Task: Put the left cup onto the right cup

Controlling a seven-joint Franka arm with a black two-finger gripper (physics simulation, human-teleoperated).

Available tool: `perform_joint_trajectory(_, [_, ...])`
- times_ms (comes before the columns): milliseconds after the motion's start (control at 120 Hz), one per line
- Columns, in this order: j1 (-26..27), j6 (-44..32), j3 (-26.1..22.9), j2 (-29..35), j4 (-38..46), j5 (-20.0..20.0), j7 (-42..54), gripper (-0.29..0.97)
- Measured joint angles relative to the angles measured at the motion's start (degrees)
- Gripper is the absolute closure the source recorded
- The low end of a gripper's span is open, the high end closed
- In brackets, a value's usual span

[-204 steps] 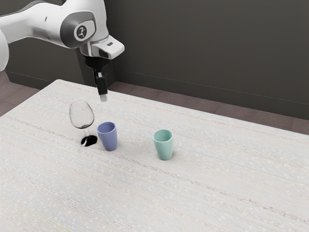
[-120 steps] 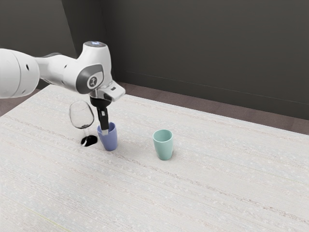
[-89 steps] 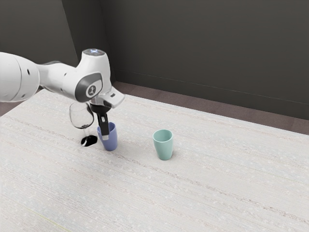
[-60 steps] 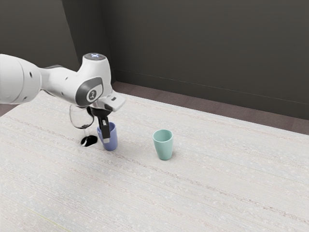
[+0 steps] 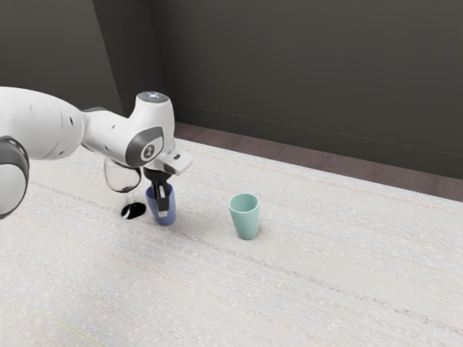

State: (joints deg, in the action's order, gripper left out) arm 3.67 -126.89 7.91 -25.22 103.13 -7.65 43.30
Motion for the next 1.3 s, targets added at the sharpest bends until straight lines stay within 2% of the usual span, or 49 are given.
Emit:
perform_joint_trajectory(150, [0.0,-0.1,0.0,0.1,-0.9,0.0,0.1,0.6])
perform_joint_trajectory(350, [0.1,-0.2,0.0,0.5,-1.1,0.1,0.1,0.73])
perform_joint_trajectory(583, [0.7,0.1,-0.3,3.4,-1.1,-0.5,-0.1,0.76])
perform_joint_trajectory(850, [6.0,1.8,-0.3,8.0,-6.8,-2.5,-0.5,0.77])
perform_joint_trajectory(975, [10.5,2.3,-0.1,7.7,-11.0,-3.7,-0.7,0.78])
perform_joint_trajectory(1100, [13.6,5.6,-0.1,2.4,-20.2,-4.4,-0.8,0.78])
perform_joint_trajectory(1300, [17.7,11.0,-0.3,1.1,-21.9,-5.0,-0.5,0.79])
